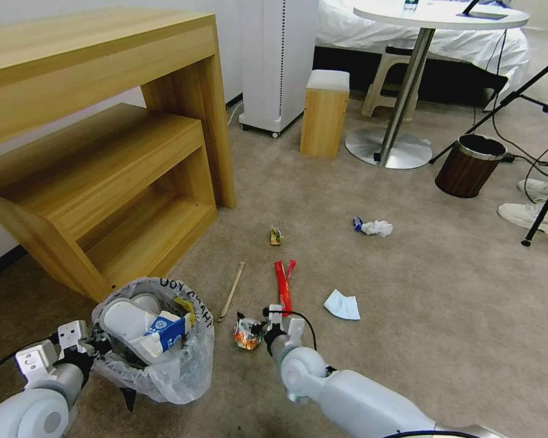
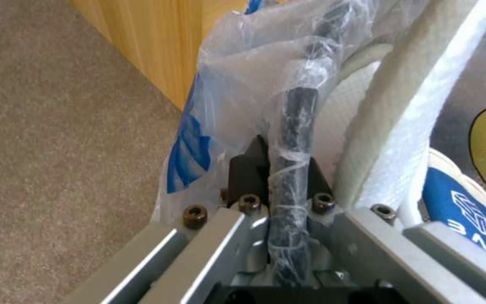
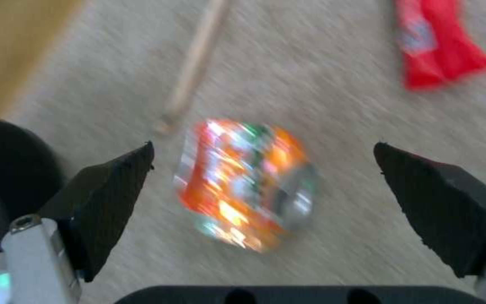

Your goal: Pick up the trash bin and place the garbage on the floor into it.

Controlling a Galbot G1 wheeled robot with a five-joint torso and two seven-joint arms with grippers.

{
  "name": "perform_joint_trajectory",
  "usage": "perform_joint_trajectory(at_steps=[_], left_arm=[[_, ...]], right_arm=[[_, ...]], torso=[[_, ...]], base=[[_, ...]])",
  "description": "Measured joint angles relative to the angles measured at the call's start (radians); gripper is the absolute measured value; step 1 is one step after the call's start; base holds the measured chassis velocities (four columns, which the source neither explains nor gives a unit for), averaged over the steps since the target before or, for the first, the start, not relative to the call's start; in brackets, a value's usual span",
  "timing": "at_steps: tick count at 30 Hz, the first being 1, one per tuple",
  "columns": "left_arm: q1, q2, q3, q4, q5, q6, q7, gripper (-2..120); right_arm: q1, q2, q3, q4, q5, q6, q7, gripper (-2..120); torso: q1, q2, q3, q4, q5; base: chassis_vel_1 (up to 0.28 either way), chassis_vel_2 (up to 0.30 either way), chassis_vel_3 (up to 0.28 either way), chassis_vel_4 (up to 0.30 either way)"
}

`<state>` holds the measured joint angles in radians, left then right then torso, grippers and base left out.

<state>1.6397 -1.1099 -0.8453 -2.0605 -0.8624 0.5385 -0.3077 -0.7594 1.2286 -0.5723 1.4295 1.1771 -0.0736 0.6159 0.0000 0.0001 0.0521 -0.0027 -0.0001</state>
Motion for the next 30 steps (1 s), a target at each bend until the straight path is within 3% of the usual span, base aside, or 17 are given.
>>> perform_joint_trajectory(at_steps=[5,16,30], left_arm=[[-0.005,-0.003,0.007,0.001,0.0,0.0,-0.001,0],[0.002,0.001,0.002,0.001,-0.003,-0.006,0.0,0],[0.005,0.002,0.002,-0.001,-0.007,-0.01,0.003,0]], right_arm=[[-0.015,-0.013,0.002,-0.009,-0.028,-0.03,0.033,100],[0.006,0.043,-0.014,-0.087,-0.052,-0.045,0.014,98],[0.018,0.074,-0.01,-0.198,-0.107,-0.046,-0.021,88]], torso=[[0.0,0.0,0.0,-0.0004,-0.0001],[0.0,0.0,0.0,0.0001,0.0],[0.0,0.0,0.0,0.0,0.0001]], base=[[0.0,0.0,0.0,0.0],[0.0,0.0,0.0,0.0],[0.0,0.0,0.0,0.0]])
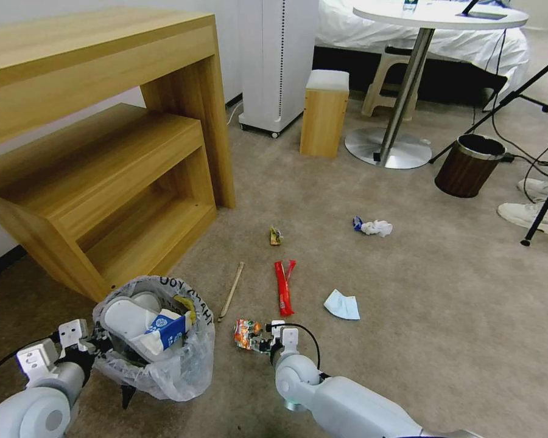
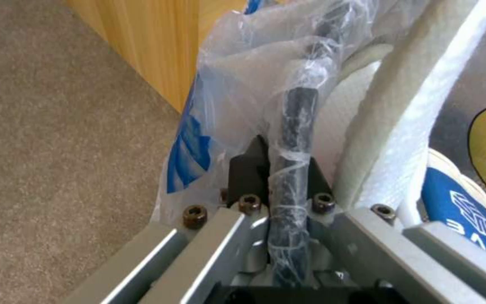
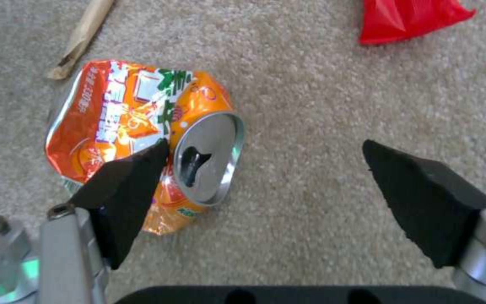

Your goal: Pick up the trash bin and place the garbage on the floor into it.

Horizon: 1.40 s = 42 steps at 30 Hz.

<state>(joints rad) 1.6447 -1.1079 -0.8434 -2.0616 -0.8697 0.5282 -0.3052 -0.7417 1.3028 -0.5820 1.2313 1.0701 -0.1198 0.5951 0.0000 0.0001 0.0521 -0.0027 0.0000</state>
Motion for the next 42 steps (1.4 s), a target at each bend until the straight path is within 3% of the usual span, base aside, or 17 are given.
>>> perform_joint_trajectory(at_steps=[20,30,40,42], left_arm=[[0.004,-0.01,0.001,-0.01,0.003,-0.013,0.012,0],[0.0,-0.01,0.007,-0.022,-0.001,-0.014,0.013,0],[0.003,-0.012,0.009,-0.041,-0.01,-0.014,0.014,0],[0.003,-0.014,0.009,-0.041,-0.009,-0.014,0.015,0]], right_arm=[[0.033,0.018,-0.044,-0.039,-0.037,0.018,-0.023,68],[0.04,0.017,-0.072,-0.043,-0.053,0.016,-0.021,34],[0.048,0.017,-0.106,-0.061,-0.067,0.015,-0.024,28],[0.048,0.012,-0.105,-0.051,-0.069,0.016,-0.028,21]], torso=[[0.0,0.0,0.0,0.0,0.0],[0.0,0.0,0.0,0.0,0.0],[0.0,0.0,0.0,0.0,0.0001],[0.0,0.0,0.0,0.0001,0.0001]], base=[[0.0,0.0,0.0,0.0],[0.0,0.0,0.0,0.0],[0.0,0.0,0.0,0.0],[0.0,0.0,0.0,0.0]])
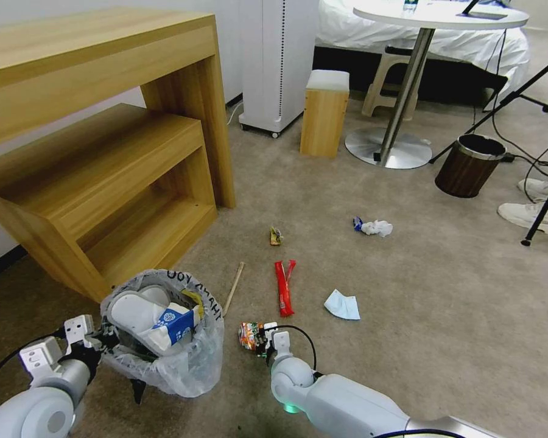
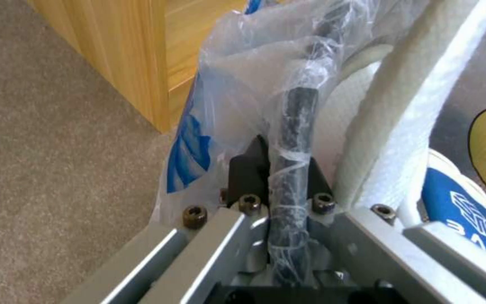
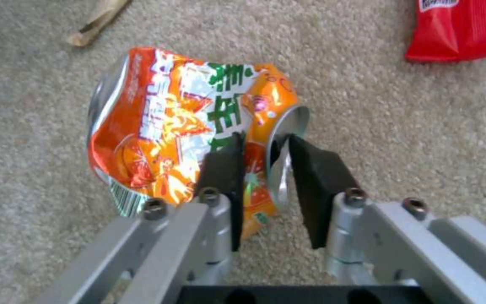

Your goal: Pick up the trash bin and place the garbage on the floor into it.

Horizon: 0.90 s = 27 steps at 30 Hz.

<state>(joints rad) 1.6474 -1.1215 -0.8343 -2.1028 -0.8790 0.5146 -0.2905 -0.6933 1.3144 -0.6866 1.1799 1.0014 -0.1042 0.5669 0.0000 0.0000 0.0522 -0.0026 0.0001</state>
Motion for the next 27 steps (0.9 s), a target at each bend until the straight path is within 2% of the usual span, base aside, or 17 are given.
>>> perform_joint_trajectory(at_steps=[4,6,9,10,13,14,17,18,20,21,22,24,27], left_arm=[[-0.004,-0.001,0.0,0.009,0.001,-0.002,0.001,0],[-0.006,-0.001,0.0,0.011,0.001,-0.002,0.001,0],[-0.013,0.005,0.0,0.018,-0.002,-0.003,-0.001,0],[-0.013,0.005,0.0,0.018,-0.002,-0.003,-0.001,0],[-0.019,0.011,-0.001,0.03,-0.005,-0.003,-0.004,0],[-0.019,0.011,-0.001,0.03,-0.005,-0.003,-0.004,0],[-0.027,0.009,0.002,0.04,-0.004,-0.002,-0.005,0],[-0.027,0.009,0.002,0.04,-0.004,-0.002,-0.005,0],[-0.03,0.005,0.007,0.045,-0.001,-0.002,-0.005,0],[-0.03,0.005,0.007,0.045,-0.001,-0.002,-0.005,0],[-0.032,0.003,0.009,0.046,0.0,-0.001,-0.005,0],[-0.034,0.002,0.01,0.046,0.001,-0.001,-0.006,0],[-0.034,0.002,0.01,0.045,0.0,0.001,-0.006,0]], right_arm=[[-0.001,-0.033,0.016,0.045,0.002,0.031,-0.044,8],[-0.002,-0.046,0.021,0.063,0.001,0.047,-0.062,7],[-0.011,-0.126,0.047,0.127,-0.013,0.134,-0.147,7],[-0.011,-0.126,0.047,0.127,-0.013,0.134,-0.147,7],[-0.031,-0.255,0.092,0.178,-0.062,0.283,-0.339,7],[-0.031,-0.255,0.092,0.178,-0.062,0.283,-0.339,7],[-0.044,-0.341,0.134,0.208,-0.098,0.481,-0.602,7],[-0.044,-0.341,0.134,0.208,-0.098,0.481,-0.602,7],[-0.046,-0.373,0.155,0.226,-0.102,0.606,-0.768,7],[-0.046,-0.373,0.155,0.226,-0.102,0.606,-0.768,7],[-0.047,-0.39,0.165,0.247,-0.105,0.642,-0.833,7],[-0.044,-0.411,0.169,0.278,-0.115,0.678,-0.897,7],[-0.029,-0.428,0.169,0.311,-0.132,0.704,-0.957,7]], torso=[[0.0,0.0,0.0,-0.0001,-0.0001],[0.0,0.0,0.0,-0.0001,0.0],[0.0,0.0,0.0,0.0,0.0002],[0.0,0.0,0.0,0.0,0.0002],[0.0,0.0,0.0,-0.0003,0.0],[0.0,0.0,0.0,-0.0003,0.0],[0.0,0.0,0.0,-0.0006,0.0002],[0.0,0.0,0.0,-0.0006,0.0002],[0.0,0.0,0.0,0.0,0.0002],[0.0,0.0,0.0,0.0,0.0002],[0.0,0.0,0.0,0.0002,0.0002],[0.0,0.0,0.0,-0.0001,0.0001],[0.0,0.0,0.0,-0.0002,0.0001]], base=[[0.0,0.0,0.0,0.0],[0.0,0.0,0.0,0.0],[0.0,0.0,0.0,0.0],[0.0,0.0,0.0,0.0],[0.0,0.0,0.0,0.0],[0.0,0.0,0.0,0.0],[0.0,0.0,0.0,0.0],[0.0,0.0,0.0,0.0],[0.0,0.0,0.0,0.0],[0.0,0.0,0.0,0.0],[0.0,0.0,0.0,0.0],[0.0,0.0,0.0,0.0],[0.0,0.0,0.0,0.0]])
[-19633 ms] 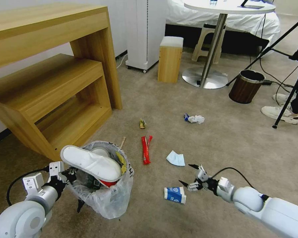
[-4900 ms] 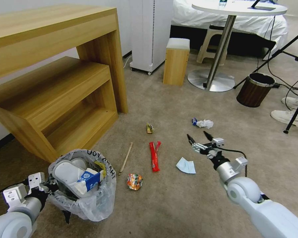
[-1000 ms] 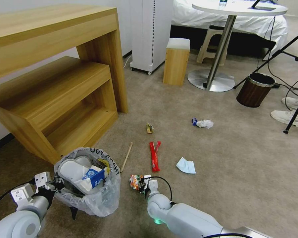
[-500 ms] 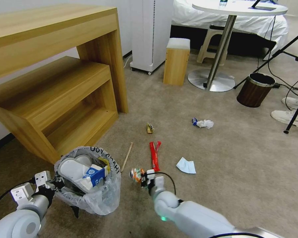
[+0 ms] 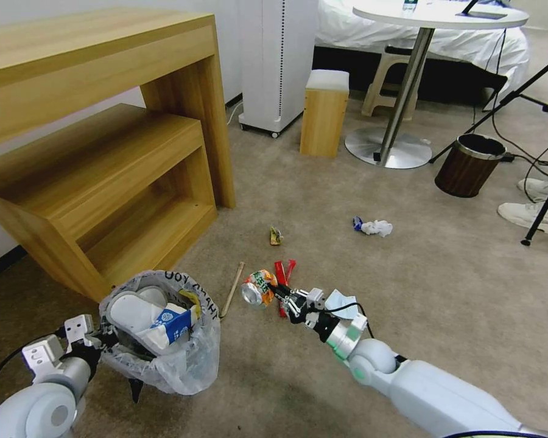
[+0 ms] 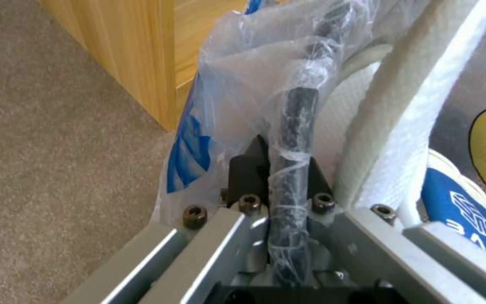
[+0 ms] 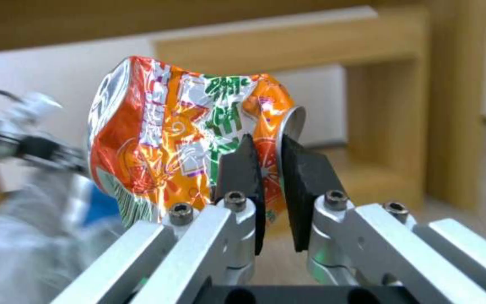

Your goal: Pick up the trash bin and place the garbage on the floor into it.

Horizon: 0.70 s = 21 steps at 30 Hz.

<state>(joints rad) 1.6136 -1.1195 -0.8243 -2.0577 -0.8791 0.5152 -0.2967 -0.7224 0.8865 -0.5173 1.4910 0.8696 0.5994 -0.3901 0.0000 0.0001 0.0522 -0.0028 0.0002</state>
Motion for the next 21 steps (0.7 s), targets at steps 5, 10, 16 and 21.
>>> perform_joint_trajectory(at_steps=[5,10,16,21], left_arm=[[0.002,0.003,-0.001,-0.006,-0.002,0.003,-0.001,0],[0.005,0.004,-0.002,-0.018,-0.004,0.007,-0.002,0],[0.014,-0.002,0.001,-0.052,-0.002,0.012,-0.005,0],[0.017,-0.006,0.004,-0.063,0.001,0.013,-0.005,0]], right_arm=[[0.035,-0.012,-0.018,0.053,-0.004,0.007,-0.055,7],[0.113,-0.01,-0.074,0.115,0.043,-0.022,-0.082,7],[0.378,0.07,-0.313,0.086,0.209,-0.131,0.068,7],[0.473,0.144,-0.407,0.016,0.273,-0.166,0.11,7]], torso=[[0.0,0.0,0.0,0.0,0.0],[0.0,0.0,0.0,0.0004,-0.0002],[0.0,0.0,0.0,0.0002,-0.0003],[0.0,0.0,0.0,0.0,-0.0004]], base=[[0.0,0.0,0.0,0.0],[0.0,0.0,0.0,0.0],[0.0,0.0,0.0,0.0],[0.0,0.0,0.0,0.0]])
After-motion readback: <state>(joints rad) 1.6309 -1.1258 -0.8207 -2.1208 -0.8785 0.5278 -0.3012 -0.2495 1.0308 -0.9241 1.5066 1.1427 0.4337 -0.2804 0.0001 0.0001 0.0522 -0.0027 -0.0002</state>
